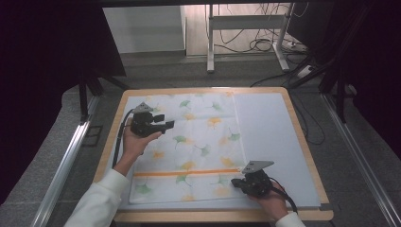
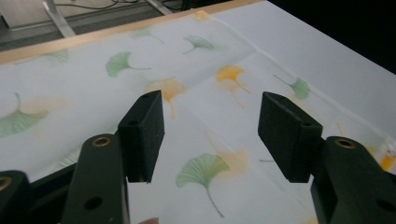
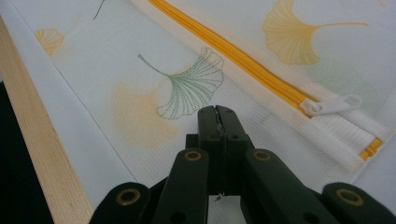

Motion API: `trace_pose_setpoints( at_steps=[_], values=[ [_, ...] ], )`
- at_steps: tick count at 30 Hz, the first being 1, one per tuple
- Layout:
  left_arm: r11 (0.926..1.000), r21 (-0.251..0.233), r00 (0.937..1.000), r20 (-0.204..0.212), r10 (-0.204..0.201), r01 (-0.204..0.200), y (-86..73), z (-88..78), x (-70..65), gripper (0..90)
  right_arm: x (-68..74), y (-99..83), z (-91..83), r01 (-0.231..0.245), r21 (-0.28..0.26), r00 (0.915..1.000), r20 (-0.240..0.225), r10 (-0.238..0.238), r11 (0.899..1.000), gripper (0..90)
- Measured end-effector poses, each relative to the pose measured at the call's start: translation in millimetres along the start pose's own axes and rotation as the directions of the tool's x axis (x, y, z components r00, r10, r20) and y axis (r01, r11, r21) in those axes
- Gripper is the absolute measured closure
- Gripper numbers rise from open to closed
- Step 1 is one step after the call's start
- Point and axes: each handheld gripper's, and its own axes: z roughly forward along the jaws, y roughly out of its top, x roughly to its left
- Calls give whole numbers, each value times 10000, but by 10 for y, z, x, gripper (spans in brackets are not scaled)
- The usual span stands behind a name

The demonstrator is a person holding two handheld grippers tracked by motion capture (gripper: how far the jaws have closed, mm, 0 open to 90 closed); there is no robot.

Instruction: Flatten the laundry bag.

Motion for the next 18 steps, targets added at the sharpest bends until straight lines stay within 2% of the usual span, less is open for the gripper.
trace_pose_setpoints(
  at_steps=[1,4,6,7,11,12,16,18],
  values=[
    [10000,0,10000,0,0,0,0,0,0,399,0,0,0,0,0,10000,0,0,10000,889],
    [9999,8,9998,103,155,-155,-109,-11,-140,388,-2,4,-1,57,30,10000,-11,-57,10000,889],
    [9999,-14,9998,176,118,-118,-131,-14,-174,378,-3,11,2,68,57,10000,-30,-68,10000,889],
    [10000,-15,9993,373,80,-79,-174,-19,-256,371,-5,14,3,76,74,10000,-48,-75,9999,889],
    [9999,65,9978,657,119,-123,-222,-26,-359,356,-18,21,8,-49,71,9999,-122,49,10000,888],
    [9996,197,9966,805,200,-217,-242,-33,-423,352,-20,20,10,-81,53,9999,-128,81,10000,888],
    [9991,173,9941,1024,355,-375,-270,-56,-528,345,-4,24,10,-13,93,10000,-22,13,10000,888],
    [9980,188,9920,1121,575,-600,-294,-66,-652,340,16,25,10,22,86,9999,123,-24,10000,888]
  ],
)
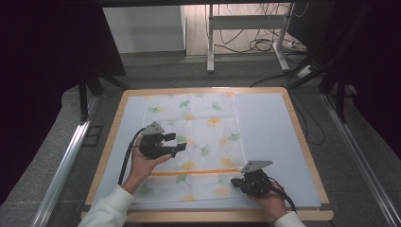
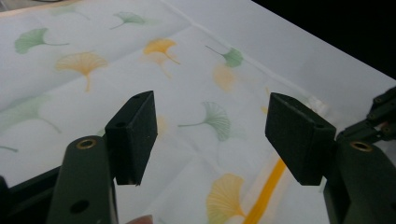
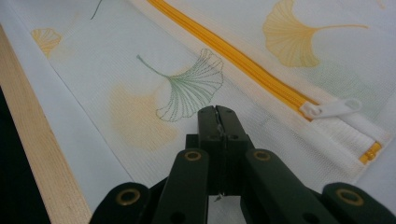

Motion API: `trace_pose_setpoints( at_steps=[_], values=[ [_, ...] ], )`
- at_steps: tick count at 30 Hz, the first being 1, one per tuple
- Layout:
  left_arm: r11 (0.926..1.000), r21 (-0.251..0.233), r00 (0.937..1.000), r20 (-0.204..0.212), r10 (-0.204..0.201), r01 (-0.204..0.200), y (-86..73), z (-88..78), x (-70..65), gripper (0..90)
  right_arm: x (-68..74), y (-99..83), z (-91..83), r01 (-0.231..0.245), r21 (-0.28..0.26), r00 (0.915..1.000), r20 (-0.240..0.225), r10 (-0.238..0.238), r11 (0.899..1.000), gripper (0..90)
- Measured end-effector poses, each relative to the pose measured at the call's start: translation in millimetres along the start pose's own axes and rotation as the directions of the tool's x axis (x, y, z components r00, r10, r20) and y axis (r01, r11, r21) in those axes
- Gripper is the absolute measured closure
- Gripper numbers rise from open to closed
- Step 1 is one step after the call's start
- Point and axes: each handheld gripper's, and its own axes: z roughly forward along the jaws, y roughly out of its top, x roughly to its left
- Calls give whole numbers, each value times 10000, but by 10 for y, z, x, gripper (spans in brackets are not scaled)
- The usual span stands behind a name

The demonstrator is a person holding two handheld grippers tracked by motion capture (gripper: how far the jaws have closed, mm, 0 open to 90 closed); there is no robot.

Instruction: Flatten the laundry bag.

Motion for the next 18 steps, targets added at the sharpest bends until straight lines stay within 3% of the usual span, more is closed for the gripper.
trace_pose_setpoints(
  at_steps=[3,6,8,18],
  values=[
    [9999,102,9998,156,116,-118,-21,28,-92,338,4,2,-1,75,20,10000,27,-75,10000,888],
    [9984,352,9980,471,415,-432,-37,128,-272,336,3,0,-3,143,7,9999,30,-143,9999,888],
    [9960,528,9967,403,706,-727,-33,182,-351,331,2,-5,-5,116,-13,9999,24,-116,9999,887],
    [9878,968,9894,904,1137,-1223,-51,386,-542,326,52,-38,-53,-20,20,9993,381,20,10000,888]
  ],
)
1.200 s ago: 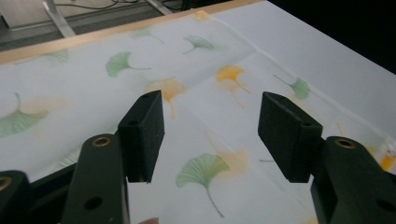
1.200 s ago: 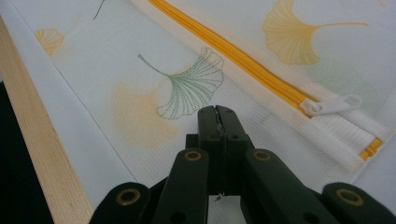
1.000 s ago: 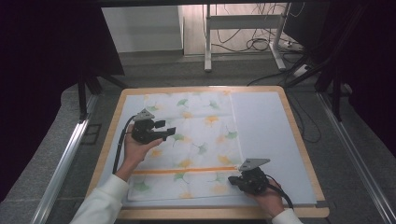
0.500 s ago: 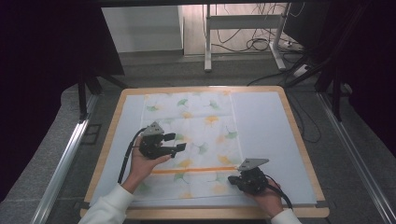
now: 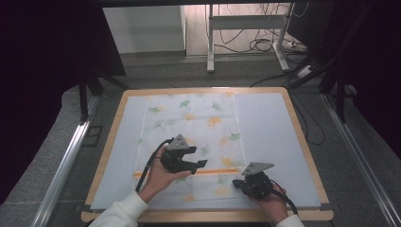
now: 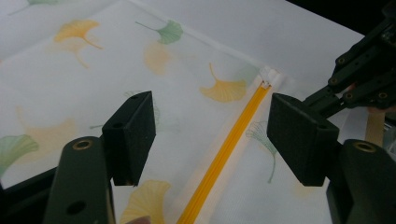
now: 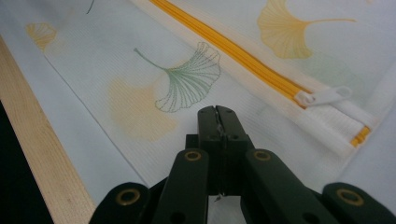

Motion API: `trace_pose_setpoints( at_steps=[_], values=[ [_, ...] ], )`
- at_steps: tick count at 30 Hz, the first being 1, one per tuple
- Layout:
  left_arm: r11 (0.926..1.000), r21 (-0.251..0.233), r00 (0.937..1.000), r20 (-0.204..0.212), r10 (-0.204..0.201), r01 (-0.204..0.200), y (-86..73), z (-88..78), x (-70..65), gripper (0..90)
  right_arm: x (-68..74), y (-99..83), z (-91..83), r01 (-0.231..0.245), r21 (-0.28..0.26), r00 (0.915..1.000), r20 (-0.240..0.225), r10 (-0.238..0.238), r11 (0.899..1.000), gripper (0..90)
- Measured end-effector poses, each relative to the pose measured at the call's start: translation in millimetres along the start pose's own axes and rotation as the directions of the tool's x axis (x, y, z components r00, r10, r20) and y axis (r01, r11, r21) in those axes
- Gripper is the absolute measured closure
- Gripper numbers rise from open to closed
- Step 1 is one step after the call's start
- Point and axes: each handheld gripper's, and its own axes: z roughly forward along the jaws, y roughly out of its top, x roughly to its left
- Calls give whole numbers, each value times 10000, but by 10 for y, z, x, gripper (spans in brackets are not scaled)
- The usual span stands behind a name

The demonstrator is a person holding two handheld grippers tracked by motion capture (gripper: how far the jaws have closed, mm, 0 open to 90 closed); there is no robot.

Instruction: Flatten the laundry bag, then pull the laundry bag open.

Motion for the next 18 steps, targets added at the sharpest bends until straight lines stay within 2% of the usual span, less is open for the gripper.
trace_pose_setpoints(
  at_steps=[10,18],
  values=[
    [9999,156,9999,115,45,-46,4,106,-25,325,-8,-40,-94,-197,-220,9997,130,200,9996,888],
    [9989,321,9994,108,337,-340,45,237,-95,327,-11,-59,-81,-215,26,9995,234,215,9998,887]
  ],
)
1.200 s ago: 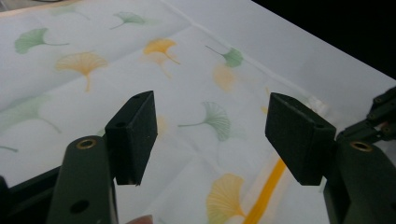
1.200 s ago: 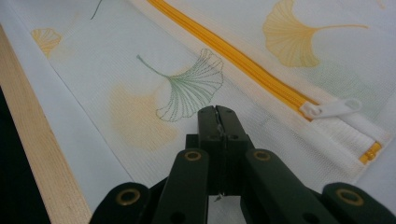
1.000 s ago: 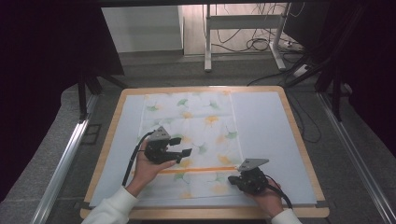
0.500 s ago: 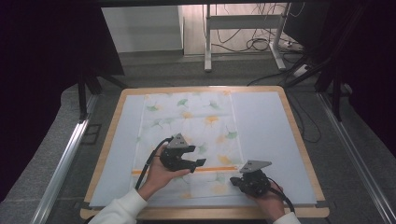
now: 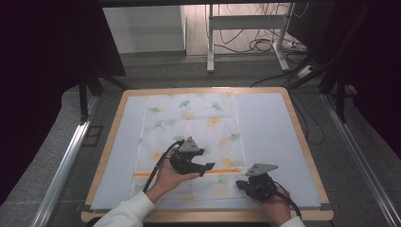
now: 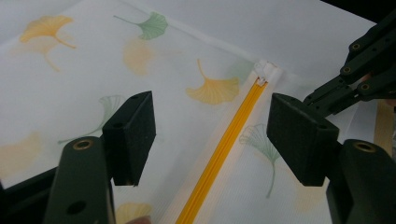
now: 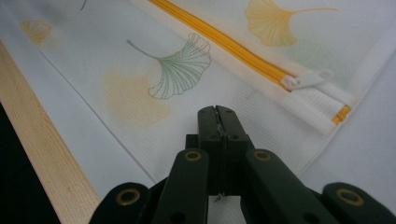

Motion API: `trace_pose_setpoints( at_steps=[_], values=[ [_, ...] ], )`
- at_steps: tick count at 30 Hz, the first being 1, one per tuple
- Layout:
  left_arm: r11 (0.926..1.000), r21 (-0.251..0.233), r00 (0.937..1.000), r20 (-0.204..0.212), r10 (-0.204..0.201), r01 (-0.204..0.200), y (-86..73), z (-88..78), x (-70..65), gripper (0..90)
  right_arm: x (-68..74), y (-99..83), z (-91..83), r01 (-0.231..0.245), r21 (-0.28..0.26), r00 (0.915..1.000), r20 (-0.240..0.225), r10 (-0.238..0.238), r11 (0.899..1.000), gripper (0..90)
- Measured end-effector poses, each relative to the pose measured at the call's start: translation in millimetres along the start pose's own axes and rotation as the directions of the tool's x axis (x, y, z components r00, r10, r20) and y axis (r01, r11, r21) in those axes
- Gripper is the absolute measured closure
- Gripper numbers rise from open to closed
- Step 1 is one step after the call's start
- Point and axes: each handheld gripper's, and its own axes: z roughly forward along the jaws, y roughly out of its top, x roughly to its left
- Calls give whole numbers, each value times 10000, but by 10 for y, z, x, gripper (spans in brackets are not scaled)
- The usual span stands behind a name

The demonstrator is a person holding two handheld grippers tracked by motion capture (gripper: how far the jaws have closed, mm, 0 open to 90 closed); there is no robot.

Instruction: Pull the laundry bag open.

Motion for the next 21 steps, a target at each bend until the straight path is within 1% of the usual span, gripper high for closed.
trace_pose_setpoints(
  at_steps=[1,2,4,7,8,9,10,13,14,16,19,20,21],
  values=[
    [10000,23,10000,16,57,-57,11,24,-13,327,0,0,0,0,0,10000,0,0,10000,887],
    [9998,40,9998,-54,189,-189,25,66,-38,329,-7,-5,7,-47,51,10000,9,47,10000,888],
    [9997,63,9996,-92,254,-253,37,122,-67,340,-17,-7,10,-73,5,10000,-19,73,10000,888],
    [9995,122,9995,-43,297,-296,46,161,-89,355,-16,-8,9,-88,11,10000,-12,88,10000,887],
    [9991,151,9992,16,397,-397,63,202,-115,363,-14,-13,9,-121,-20,9999,-19,121,9999,888],
    [9991,151,9992,16,397,-397,63,202,-115,368,-13,-16,7,-155,-20,9999,-20,155,9999,888],
    [9986,165,9987,48,510,-511,88,250,-141,374,-14,-21,4,-178,-38,9998,-23,178,9998,887],
    [9978,252,9981,96,610,-612,121,317,-168,396,-20,-34,-4,-175,-68,9998,-6,175,9998,888],
    [9978,252,9981,96,610,-612,121,317,-168,400,-20,-34,-4,-175,-68,9998,-6,175,9998,888],
    [9967,371,9972,223,719,-727,158,393,-190,407,-19,-45,-8,-249,-130,9997,62,250,9996,888],
    [9972,377,9975,300,632,-643,174,442,-199,414,-17,-45,-10,-265,-123,9996,95,266,9996,888],
    [9961,522,9968,395,695,-715,196,501,-204,417,-15,-47,-13,-266,-118,9996,108,267,9996,888],
    [9964,523,9970,415,651,-672,204,532,-218,420,-22,-48,-14,-236,-102,9997,68,236,9997,888]
  ],
)
